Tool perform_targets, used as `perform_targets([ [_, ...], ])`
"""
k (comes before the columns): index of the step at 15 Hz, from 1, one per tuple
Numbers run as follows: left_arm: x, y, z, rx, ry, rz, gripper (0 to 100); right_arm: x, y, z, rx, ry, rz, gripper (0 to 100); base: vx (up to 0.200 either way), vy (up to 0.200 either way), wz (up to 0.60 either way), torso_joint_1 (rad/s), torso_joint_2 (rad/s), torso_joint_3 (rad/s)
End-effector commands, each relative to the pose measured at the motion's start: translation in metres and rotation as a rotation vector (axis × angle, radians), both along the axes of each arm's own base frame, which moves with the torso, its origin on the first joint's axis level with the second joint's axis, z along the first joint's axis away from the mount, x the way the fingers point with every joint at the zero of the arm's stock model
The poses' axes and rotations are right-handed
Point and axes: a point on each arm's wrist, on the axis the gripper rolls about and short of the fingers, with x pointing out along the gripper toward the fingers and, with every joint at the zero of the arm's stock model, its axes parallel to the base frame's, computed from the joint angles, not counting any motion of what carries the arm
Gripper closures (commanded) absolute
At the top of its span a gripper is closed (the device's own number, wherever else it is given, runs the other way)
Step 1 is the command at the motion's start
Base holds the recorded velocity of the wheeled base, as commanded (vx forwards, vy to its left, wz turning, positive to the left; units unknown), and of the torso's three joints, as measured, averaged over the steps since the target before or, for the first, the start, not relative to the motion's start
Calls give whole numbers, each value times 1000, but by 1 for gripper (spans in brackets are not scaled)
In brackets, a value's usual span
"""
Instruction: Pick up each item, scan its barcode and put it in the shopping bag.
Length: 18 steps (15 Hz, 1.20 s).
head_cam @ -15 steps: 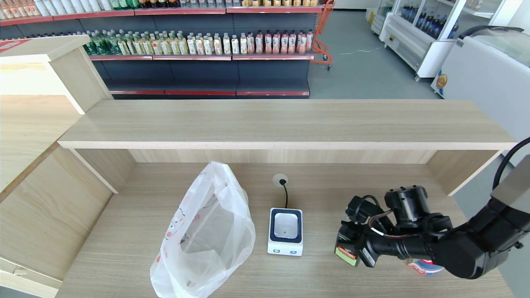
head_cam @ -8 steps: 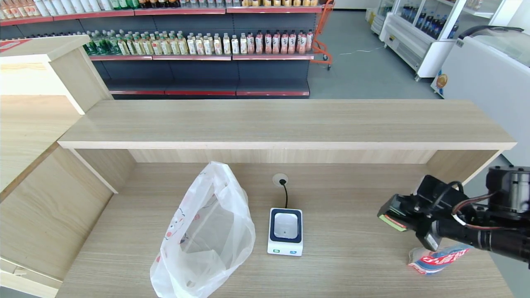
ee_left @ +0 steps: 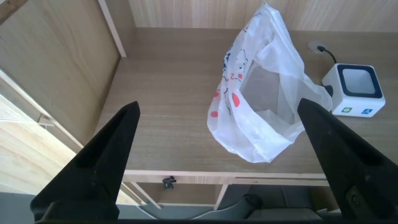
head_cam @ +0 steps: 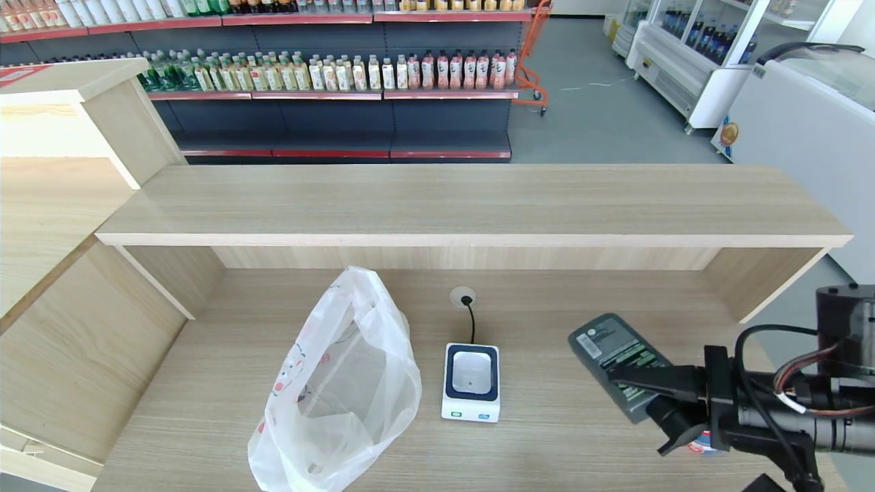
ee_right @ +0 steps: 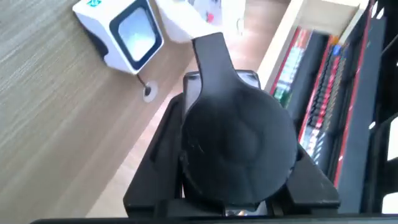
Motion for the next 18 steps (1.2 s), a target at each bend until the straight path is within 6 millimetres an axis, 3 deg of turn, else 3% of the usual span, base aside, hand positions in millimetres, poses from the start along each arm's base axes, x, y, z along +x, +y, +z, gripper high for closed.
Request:
perform_targets([
  [1, 0, 0, 0, -2, 0, 0, 0, -15, 44, -22, -128, -56, 319, 100, 0, 0, 0, 0, 0, 0],
  [8, 0, 0, 0, 0, -1, 0, 0, -40, 84, -17, -71, -166, 649, 100, 0, 0, 0, 0, 0, 0],
  [12, 0, 0, 0, 0, -1, 0, 0, -41, 85, -15, -64, -183, 660, 100, 0, 0, 0, 0, 0, 0],
  [18, 0, 0, 0, -2, 0, 0, 0, -54, 70, -7, -46, -224, 648, 100, 0, 0, 0, 0, 0, 0],
])
